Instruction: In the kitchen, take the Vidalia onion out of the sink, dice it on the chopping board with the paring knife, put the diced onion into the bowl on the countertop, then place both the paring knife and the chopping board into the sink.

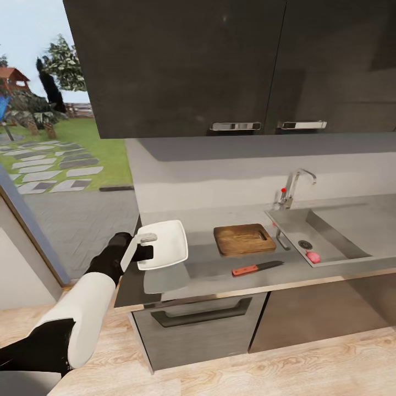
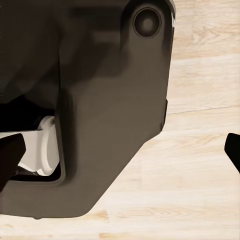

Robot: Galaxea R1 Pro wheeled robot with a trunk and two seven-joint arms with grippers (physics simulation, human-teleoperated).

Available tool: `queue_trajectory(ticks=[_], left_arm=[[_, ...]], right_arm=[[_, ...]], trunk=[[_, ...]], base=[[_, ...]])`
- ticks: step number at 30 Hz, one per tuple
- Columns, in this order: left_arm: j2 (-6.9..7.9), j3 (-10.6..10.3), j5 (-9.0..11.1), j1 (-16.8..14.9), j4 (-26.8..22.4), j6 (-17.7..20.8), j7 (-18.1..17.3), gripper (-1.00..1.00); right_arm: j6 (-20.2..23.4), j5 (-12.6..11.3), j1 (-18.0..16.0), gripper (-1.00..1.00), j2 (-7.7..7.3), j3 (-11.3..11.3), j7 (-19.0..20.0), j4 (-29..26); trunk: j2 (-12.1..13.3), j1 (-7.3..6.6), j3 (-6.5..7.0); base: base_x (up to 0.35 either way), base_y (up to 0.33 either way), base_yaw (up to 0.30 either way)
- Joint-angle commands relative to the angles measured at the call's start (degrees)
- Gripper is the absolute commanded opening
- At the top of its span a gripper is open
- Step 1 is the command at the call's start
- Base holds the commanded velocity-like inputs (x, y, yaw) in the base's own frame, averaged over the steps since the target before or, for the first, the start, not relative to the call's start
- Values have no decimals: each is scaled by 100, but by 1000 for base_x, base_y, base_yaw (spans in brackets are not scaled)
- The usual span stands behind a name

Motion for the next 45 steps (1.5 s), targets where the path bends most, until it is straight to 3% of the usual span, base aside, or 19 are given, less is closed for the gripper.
queue_trajectory(ticks=[1,16,45], left_arm=[[-8,34,8,-6,-7,25,16,-100],[-9,30,8,-6,227,-197,17,-100],[-9,30,-3,-6,225,-193,24,-100]], right_arm=[[-20,-29,-5,100,-2,45,14,6],[-20,-21,-5,100,-5,45,6,6],[-19,-21,-5,100,-5,45,-29,6]], trunk=[[-12,3,-12],[-12,3,-12],[-12,3,-12]], base=[[0,0,0],[0,0,0],[0,0,0]])
